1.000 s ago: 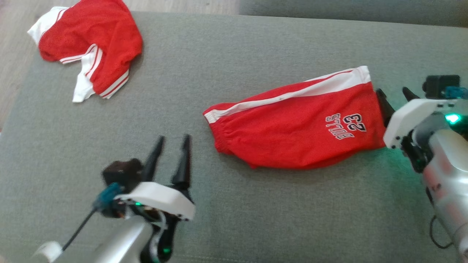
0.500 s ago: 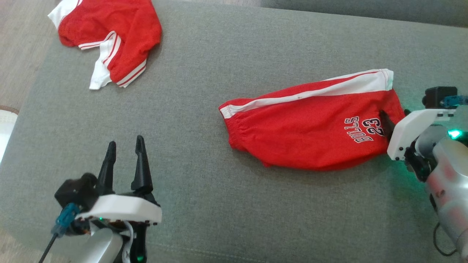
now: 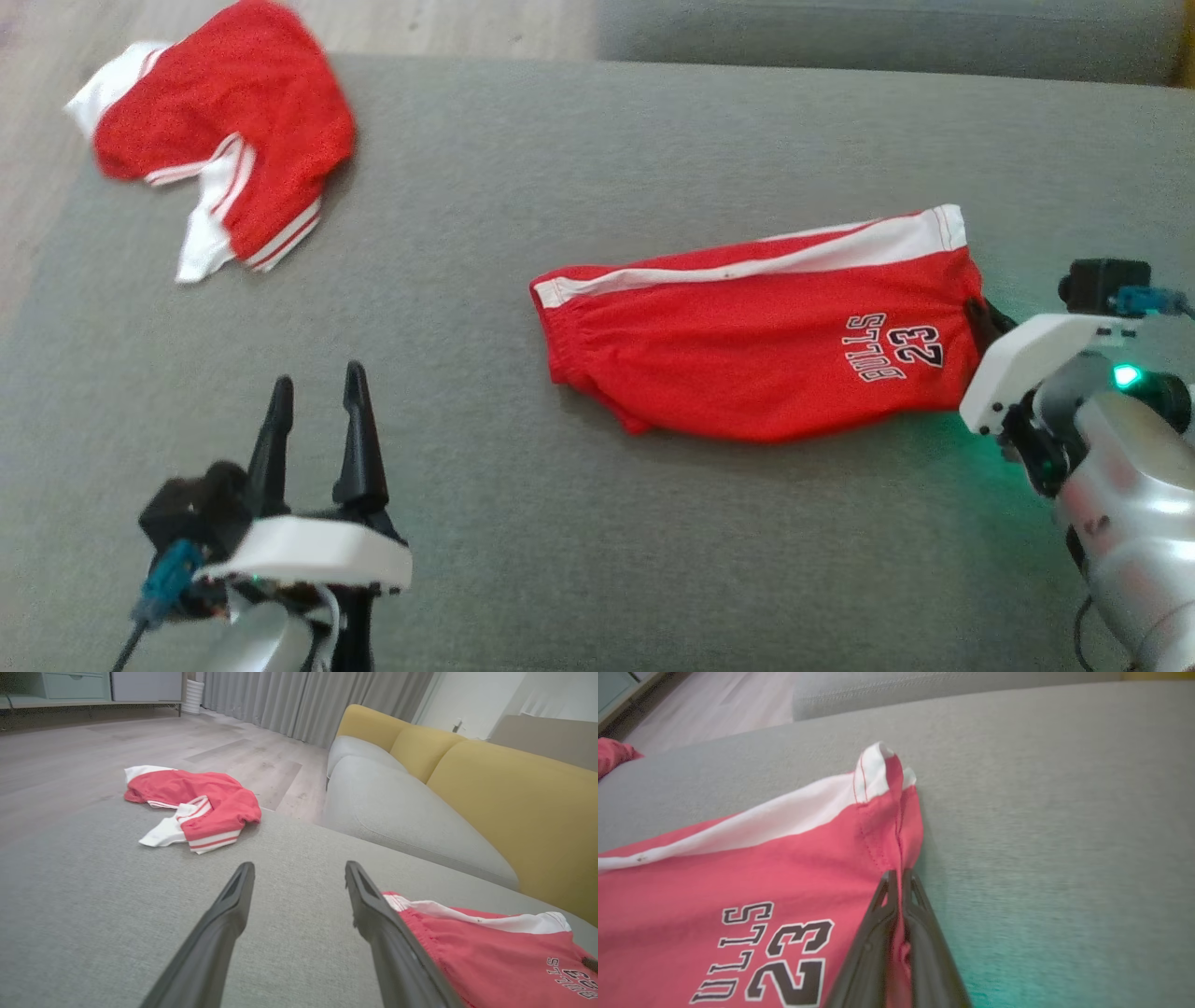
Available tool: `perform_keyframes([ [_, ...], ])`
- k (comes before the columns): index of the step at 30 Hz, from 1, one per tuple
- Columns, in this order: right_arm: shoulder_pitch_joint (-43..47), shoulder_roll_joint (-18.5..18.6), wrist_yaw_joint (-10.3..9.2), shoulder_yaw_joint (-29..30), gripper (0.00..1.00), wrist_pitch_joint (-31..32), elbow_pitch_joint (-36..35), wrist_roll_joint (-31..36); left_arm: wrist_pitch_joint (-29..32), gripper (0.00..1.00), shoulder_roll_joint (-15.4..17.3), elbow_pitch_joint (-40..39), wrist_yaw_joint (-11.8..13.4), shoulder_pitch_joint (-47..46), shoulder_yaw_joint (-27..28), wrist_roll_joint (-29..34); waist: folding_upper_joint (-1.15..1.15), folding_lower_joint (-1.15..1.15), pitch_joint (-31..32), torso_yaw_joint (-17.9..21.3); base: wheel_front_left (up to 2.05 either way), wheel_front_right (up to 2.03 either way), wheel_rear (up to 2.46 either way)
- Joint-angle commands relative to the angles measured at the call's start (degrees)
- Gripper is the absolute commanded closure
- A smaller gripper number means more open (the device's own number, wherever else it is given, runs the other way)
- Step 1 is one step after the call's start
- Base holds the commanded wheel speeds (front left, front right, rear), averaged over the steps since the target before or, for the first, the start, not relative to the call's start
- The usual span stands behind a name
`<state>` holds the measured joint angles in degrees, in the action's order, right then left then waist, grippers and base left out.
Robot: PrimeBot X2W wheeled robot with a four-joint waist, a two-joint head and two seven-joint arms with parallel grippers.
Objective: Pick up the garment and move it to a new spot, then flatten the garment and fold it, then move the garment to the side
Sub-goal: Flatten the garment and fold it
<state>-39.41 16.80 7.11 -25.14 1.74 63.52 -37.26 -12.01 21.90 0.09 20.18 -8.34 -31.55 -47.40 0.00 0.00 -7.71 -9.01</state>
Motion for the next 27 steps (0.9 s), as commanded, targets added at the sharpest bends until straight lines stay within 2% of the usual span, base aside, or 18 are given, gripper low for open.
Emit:
perform_keyframes([
  [1,0.37,0.55,0.37,-0.12,1.0,-1.42,-1.35,-0.34,-0.56,0.0,1.48,-1.59,0.24,-0.42,1.97,0.37,0.0,0.0,1.78,2.54,0.0,0.0,0.0],
  [12,6.45,-1.0,0.37,3.5,1.0,-7.4,-3.46,-0.93,-1.55,0.0,1.1,-1.02,0.59,2.98,2.31,0.16,0.0,0.0,3.87,11.39,0.0,0.0,0.0],
  [21,4.88,-3.53,0.37,4.64,1.0,-8.02,-8.03,0.21,-1.37,0.0,0.73,-0.49,0.32,2.4,1.63,0.32,0.0,0.0,4.52,10.0,0.0,0.0,0.0],
  [27,2.75,-7.89,0.37,2.92,1.0,-4.69,-15.99,0.81,-1.4,0.0,-0.04,-0.05,0.02,2.04,1.17,0.28,0.0,0.0,5.01,6.62,0.0,0.0,0.0],
])
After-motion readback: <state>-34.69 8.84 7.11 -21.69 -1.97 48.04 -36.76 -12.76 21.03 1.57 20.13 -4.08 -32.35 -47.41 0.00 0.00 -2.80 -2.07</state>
